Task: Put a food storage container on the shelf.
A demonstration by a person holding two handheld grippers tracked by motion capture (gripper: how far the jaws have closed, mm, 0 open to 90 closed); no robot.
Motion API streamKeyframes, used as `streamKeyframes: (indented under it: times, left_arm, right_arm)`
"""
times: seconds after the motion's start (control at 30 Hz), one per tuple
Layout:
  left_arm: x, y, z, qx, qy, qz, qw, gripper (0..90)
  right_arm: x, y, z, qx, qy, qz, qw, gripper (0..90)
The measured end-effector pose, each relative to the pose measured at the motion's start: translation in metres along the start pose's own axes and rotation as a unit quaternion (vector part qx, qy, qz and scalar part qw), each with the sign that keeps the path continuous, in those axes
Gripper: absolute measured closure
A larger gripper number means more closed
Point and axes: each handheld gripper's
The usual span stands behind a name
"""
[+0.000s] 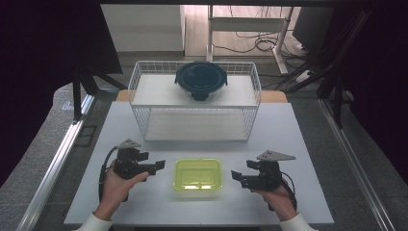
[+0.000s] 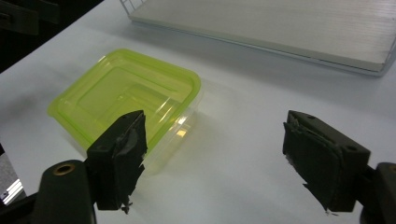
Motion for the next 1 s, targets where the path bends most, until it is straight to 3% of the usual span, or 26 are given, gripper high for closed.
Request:
streamKeyframes:
  times: [0.27,0.47,0.53,0.73,0.9,1.0]
  left_arm:
    - [0.001,-0.004,0.000,-0.020,0.010,0.003,0.9998,20.3]
    - [0.002,-0.010,0.001,-0.023,0.007,-0.007,0.9997,20.4]
    - [0.000,-0.013,0.001,-0.034,0.002,-0.015,0.9993,24.0]
    - [-0.004,-0.014,-0.005,-0.060,0.028,-0.018,0.9977,24.6]
    - [0.001,-0.022,-0.006,-0.090,0.053,-0.027,0.9942,24.6]
    - [0.003,-0.027,-0.005,-0.094,0.051,-0.035,0.9937,24.8]
  right_arm:
    - [0.002,-0.003,-0.004,0.006,-0.018,-0.004,0.9998,21.9]
    - [0.001,-0.004,-0.005,0.015,-0.037,-0.006,0.9992,22.8]
    - [0.003,-0.008,-0.007,0.022,-0.036,-0.008,0.9991,23.7]
    - [0.009,-0.019,-0.011,0.038,-0.033,-0.021,0.9985,25.6]
    - [0.016,-0.036,-0.010,0.057,-0.067,-0.040,0.9953,29.0]
    - [0.018,-0.041,-0.011,0.057,-0.073,-0.047,0.9946,29.5]
Point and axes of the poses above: each handheld gripper's, and its own axes: y roughly backward along the jaws, x roughly out of its top, z roughly to its right, and after that the axes turned 6 degrees about -z, right-handed
